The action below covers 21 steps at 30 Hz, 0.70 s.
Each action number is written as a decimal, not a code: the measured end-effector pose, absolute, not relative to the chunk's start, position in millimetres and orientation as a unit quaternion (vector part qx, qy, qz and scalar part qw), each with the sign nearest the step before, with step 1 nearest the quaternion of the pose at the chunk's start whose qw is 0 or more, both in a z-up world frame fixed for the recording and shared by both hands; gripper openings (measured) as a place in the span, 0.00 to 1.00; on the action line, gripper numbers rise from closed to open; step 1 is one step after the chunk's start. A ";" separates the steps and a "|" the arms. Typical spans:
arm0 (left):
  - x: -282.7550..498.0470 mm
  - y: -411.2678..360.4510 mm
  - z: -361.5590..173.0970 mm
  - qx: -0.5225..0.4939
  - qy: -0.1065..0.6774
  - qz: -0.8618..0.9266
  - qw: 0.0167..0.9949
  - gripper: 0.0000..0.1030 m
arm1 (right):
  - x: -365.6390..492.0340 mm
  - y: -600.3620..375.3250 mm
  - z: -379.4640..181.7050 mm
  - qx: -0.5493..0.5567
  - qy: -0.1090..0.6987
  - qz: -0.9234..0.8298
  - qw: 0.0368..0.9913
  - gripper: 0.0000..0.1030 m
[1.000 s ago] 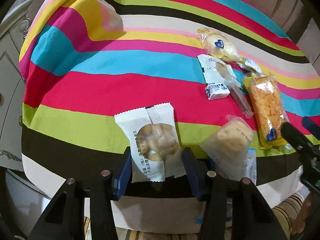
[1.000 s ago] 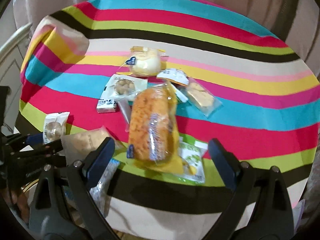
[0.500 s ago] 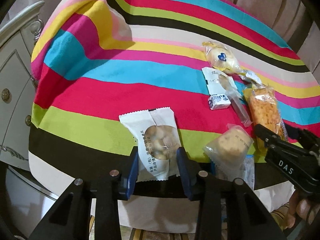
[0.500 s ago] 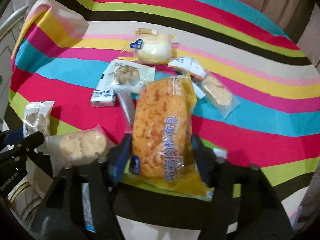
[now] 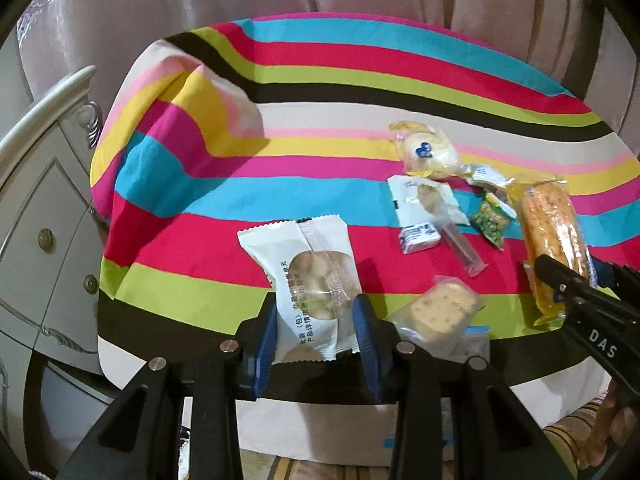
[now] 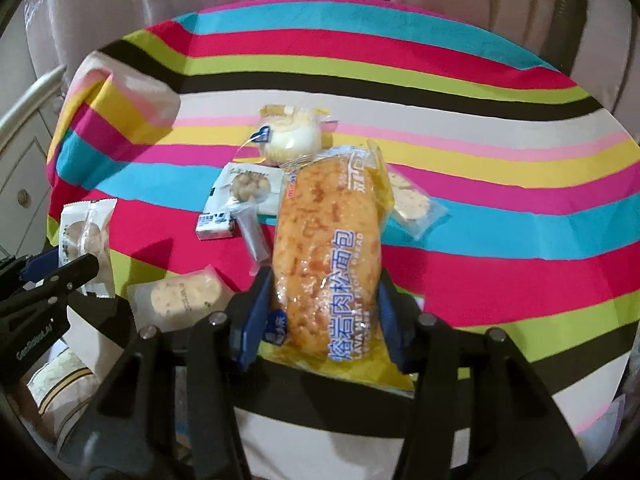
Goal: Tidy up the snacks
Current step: 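Carry both packs to the white bin and release them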
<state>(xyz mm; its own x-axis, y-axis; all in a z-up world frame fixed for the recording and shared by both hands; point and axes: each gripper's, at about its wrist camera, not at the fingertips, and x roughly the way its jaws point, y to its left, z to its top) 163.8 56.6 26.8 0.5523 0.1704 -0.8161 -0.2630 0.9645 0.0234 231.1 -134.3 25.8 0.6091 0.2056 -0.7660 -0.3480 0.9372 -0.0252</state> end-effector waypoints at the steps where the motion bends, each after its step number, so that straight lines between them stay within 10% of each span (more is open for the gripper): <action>1: 163.7 54.5 27.9 -0.049 0.456 0.121 0.880 0.37 | 230.8 -138.1 27.6 -0.082 0.413 0.154 0.894 0.52; 21: 180.7 -72.6 49.2 0.006 0.451 -0.001 0.893 0.37 | 200.0 -273.2 46.0 0.012 0.414 0.077 0.907 0.52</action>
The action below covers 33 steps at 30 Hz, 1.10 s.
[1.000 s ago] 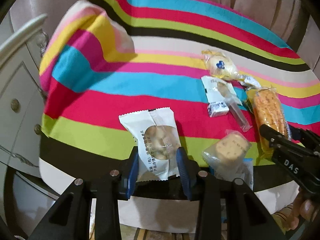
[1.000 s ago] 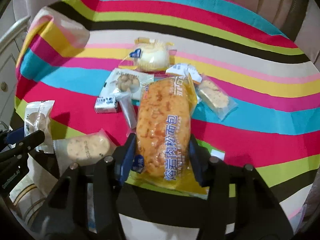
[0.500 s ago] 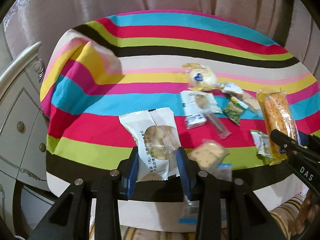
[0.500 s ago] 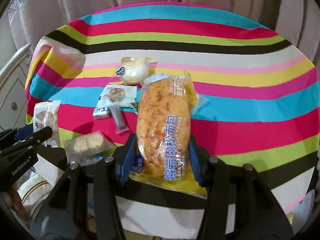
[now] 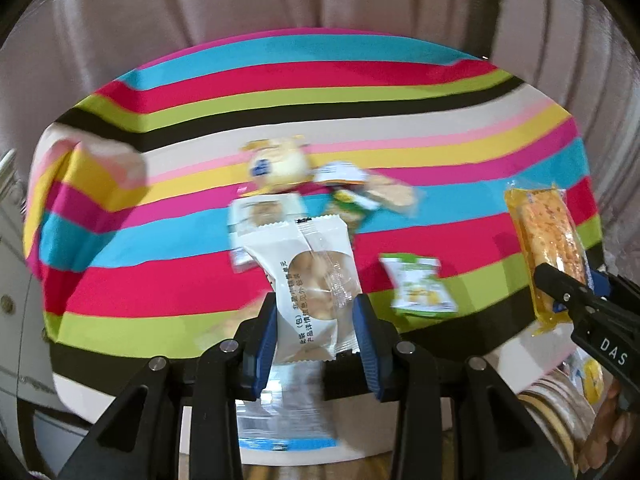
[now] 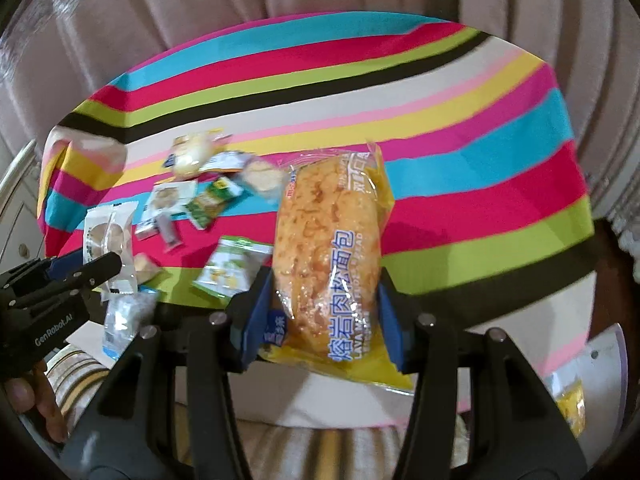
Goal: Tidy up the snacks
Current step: 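Carry both packs to the white bin and release them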
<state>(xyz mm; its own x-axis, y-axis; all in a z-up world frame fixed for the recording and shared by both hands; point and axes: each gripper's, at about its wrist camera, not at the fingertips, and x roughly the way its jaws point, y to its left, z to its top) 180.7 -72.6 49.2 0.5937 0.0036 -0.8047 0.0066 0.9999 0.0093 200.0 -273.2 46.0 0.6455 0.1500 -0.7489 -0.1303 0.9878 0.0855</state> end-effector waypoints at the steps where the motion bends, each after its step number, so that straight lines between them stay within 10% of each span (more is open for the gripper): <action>1: 181.2 -81.7 49.6 0.010 0.451 -0.011 0.892 0.37 | 199.0 -278.3 46.1 0.015 0.414 0.074 0.907 0.52; 33: 147.9 -343.9 26.0 0.085 0.533 -0.376 0.753 0.37 | 97.9 -536.7 12.6 0.123 0.445 -0.151 0.874 0.52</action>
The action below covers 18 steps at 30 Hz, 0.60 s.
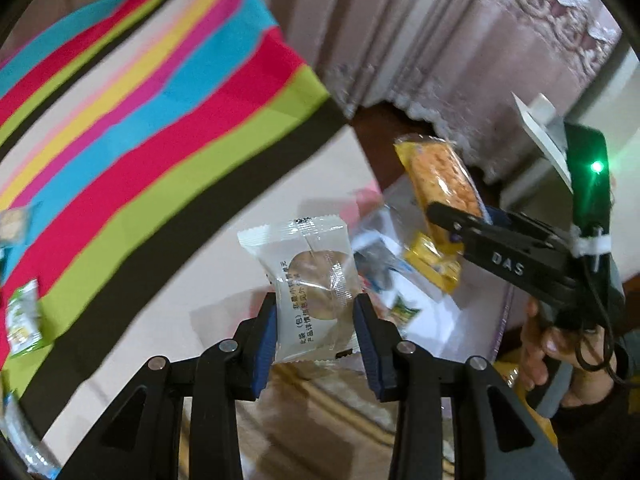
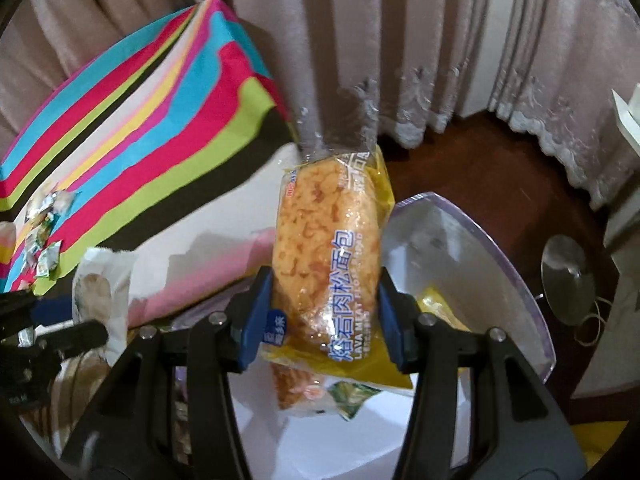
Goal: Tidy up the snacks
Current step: 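Carry both packs to the white bin and release them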
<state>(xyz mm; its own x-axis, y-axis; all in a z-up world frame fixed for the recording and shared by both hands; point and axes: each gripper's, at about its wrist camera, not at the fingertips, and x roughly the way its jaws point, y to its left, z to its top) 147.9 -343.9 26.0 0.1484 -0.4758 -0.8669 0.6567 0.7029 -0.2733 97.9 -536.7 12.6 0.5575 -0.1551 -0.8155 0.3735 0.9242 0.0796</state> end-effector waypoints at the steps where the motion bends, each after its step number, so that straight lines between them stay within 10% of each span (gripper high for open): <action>1: 146.7 -349.4 23.9 0.083 0.539 -0.387 0.743 0.38 | 95.8 -541.1 10.8 0.126 0.447 -0.154 0.872 0.52; 9: 139.9 -362.4 23.6 0.087 0.546 -0.413 0.724 0.62 | 90.6 -557.8 4.5 0.148 0.449 -0.169 0.865 0.55; 12: 145.3 -351.1 29.6 0.077 0.541 -0.381 0.746 0.64 | 91.6 -556.9 9.5 0.150 0.441 -0.169 0.869 0.73; 18: 153.9 -304.3 46.9 0.035 0.491 -0.322 0.808 0.64 | 101.0 -540.7 20.6 0.145 0.430 -0.151 0.878 0.74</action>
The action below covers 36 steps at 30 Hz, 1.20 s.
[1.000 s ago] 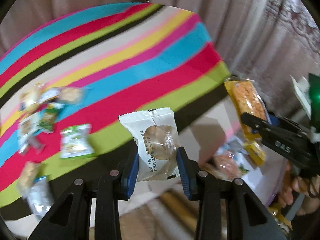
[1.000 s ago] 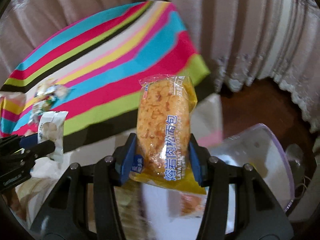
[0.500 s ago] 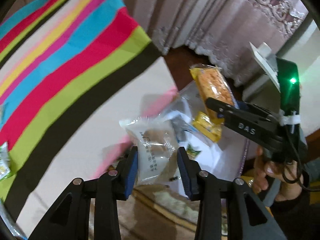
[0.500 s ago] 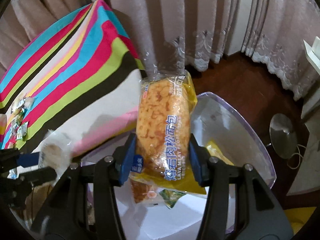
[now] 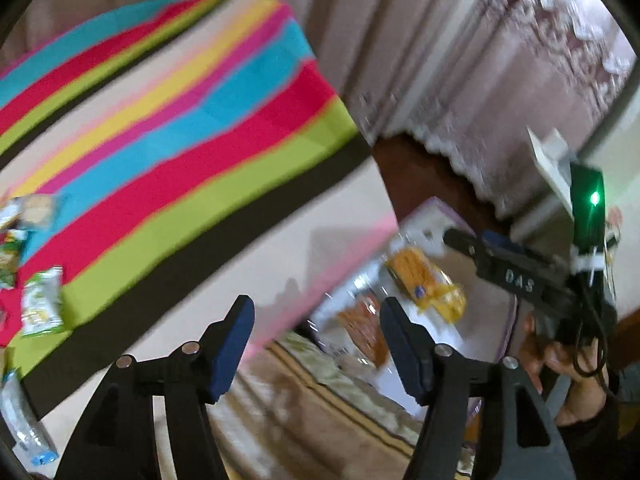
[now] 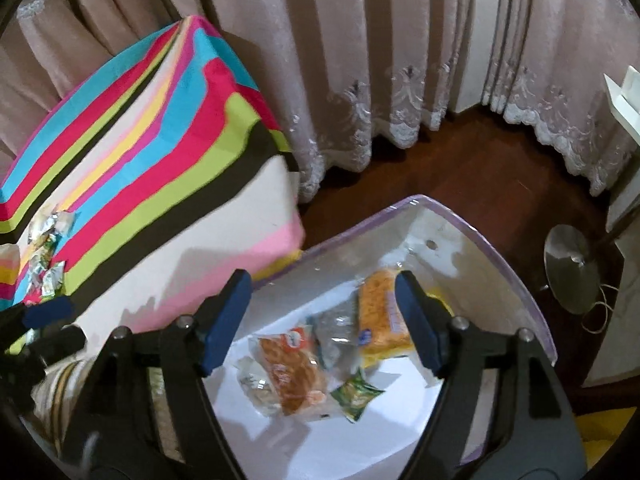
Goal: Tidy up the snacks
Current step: 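Carry both packs to the white bin and release them, then grasp a clear bread pack with the left tool while the right tool grasps the green-white snack bag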
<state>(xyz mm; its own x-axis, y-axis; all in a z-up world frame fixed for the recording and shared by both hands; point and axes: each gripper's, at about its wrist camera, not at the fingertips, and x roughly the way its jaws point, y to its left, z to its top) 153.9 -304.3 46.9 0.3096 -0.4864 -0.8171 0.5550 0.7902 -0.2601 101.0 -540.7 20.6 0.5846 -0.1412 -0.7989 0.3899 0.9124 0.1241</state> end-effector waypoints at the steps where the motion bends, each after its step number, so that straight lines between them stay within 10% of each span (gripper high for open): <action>1: 155.0 -298.5 50.1 0.034 0.482 -0.312 0.818 0.64 | 104.4 -536.5 22.4 0.143 0.428 -0.146 0.880 0.74; 36: 189.3 11.0 19.9 -0.030 0.516 -0.038 0.855 0.64 | 203.4 -243.6 35.0 0.008 0.437 0.108 0.893 0.74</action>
<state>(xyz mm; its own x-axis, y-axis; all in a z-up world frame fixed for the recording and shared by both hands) 189.3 11.0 19.9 0.4653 -0.0965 -0.8799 0.0353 0.9953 -0.0905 203.4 -243.6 35.0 0.5951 0.2010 -0.7781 -0.1864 0.9763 0.1096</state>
